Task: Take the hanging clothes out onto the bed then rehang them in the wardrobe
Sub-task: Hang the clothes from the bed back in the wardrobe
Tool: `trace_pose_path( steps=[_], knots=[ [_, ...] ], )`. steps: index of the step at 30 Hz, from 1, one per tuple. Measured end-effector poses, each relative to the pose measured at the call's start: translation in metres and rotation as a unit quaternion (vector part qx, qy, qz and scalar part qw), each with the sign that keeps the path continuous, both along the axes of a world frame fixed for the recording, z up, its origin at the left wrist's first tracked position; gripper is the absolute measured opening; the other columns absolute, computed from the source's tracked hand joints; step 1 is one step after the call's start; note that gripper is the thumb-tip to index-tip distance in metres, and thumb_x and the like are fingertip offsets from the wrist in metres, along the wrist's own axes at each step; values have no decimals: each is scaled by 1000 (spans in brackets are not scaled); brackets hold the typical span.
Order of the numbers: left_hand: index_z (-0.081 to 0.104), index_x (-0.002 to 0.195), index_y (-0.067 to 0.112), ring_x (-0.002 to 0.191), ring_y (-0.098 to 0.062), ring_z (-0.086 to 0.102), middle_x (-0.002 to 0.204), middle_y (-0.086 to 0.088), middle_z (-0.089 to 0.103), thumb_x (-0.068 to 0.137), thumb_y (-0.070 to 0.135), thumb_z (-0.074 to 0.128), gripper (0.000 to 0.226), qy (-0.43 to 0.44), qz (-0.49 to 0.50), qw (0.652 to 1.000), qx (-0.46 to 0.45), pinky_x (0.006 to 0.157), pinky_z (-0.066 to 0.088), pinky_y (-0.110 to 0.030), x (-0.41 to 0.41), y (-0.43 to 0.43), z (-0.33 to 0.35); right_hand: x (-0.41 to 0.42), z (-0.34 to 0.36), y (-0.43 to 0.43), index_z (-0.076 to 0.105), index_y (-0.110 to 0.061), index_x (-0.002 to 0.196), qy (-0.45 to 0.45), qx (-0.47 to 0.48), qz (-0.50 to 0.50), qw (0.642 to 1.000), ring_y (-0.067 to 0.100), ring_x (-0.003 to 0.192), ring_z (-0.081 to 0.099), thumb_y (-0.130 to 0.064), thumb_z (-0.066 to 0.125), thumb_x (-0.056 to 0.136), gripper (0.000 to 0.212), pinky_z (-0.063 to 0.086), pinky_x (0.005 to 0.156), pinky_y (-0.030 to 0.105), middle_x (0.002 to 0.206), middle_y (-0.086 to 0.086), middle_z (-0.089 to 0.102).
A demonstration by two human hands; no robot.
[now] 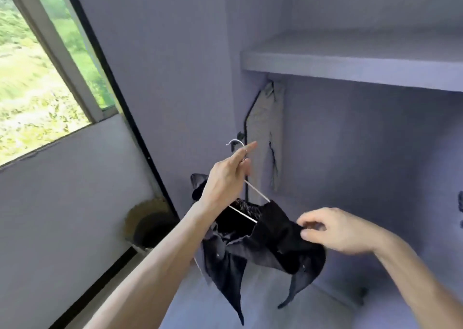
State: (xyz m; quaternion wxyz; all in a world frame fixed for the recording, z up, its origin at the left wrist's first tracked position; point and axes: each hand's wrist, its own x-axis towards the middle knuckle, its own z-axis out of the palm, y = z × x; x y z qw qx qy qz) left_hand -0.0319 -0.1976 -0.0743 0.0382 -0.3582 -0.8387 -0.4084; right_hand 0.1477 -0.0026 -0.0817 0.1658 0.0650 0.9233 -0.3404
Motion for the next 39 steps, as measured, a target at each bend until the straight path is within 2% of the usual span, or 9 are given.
trace_pose_path(
  steps=[4,10,14,18,21,25,30,34,39],
  knots=[
    [52,139,41,58,-2,52,84,13,69,105,22,42,40,-15,-66,998,1,59,44,-17,-16,49,2,2,0,3,60,-17,95,-41,-143,-55,987,11,56,49,-19,56,95,4,41,54,30,60,-9,50],
    [49,142,42,61,2,56,95,17,72,104,22,44,43,-32,-81,996,-28,61,42,-15,-52,88,11,-25,-9,-8,58,-2,114,-8,-314,-146,938,9,56,49,-9,57,98,17,40,50,21,72,-1,48],
    [37,151,40,88,-21,67,117,-1,72,105,22,42,50,-20,-113,990,-76,81,51,-29,-80,96,22,-50,-21,-24,55,-6,105,11,-389,-220,895,6,57,45,-8,57,98,7,40,51,20,73,-4,46],
    [31,155,36,117,-33,59,139,-9,59,100,17,40,59,17,-115,977,-178,93,50,-36,-109,90,33,-83,-25,-23,52,-10,95,59,-396,-280,873,6,58,49,-11,59,98,8,45,52,21,70,-4,48],
    [23,157,30,151,-27,15,163,-7,23,99,31,44,61,162,-9,934,-319,119,15,-56,-140,70,34,-113,-18,-12,53,-11,89,88,-383,-312,865,4,57,52,-11,59,98,11,49,53,19,70,-2,49],
    [8,160,23,153,-25,-12,167,-8,-6,101,41,36,67,310,103,867,-376,117,-9,-61,-186,50,40,-164,-17,16,57,-9,94,109,-389,-329,853,5,61,55,-11,61,97,6,53,58,22,77,0,50],
    [25,158,16,154,-25,3,167,-9,6,93,36,52,73,403,200,843,-294,117,-20,-54,-238,33,33,-231,-29,60,56,-3,105,126,-357,-335,863,9,66,57,-12,59,98,12,57,62,26,86,6,51],
    [18,159,18,155,-24,2,168,-6,1,95,26,42,69,474,214,808,-278,121,-12,-52,-262,25,12,-279,-39,98,44,2,137,139,-320,-341,873,7,65,63,-16,62,97,47,59,67,29,91,8,56],
    [16,160,23,154,-24,10,168,-5,8,97,32,37,66,531,250,766,-262,121,-1,-56,-278,30,6,-328,-31,132,40,-1,140,166,-285,-314,890,8,66,65,-18,59,99,49,61,72,32,87,6,56]
  ],
)
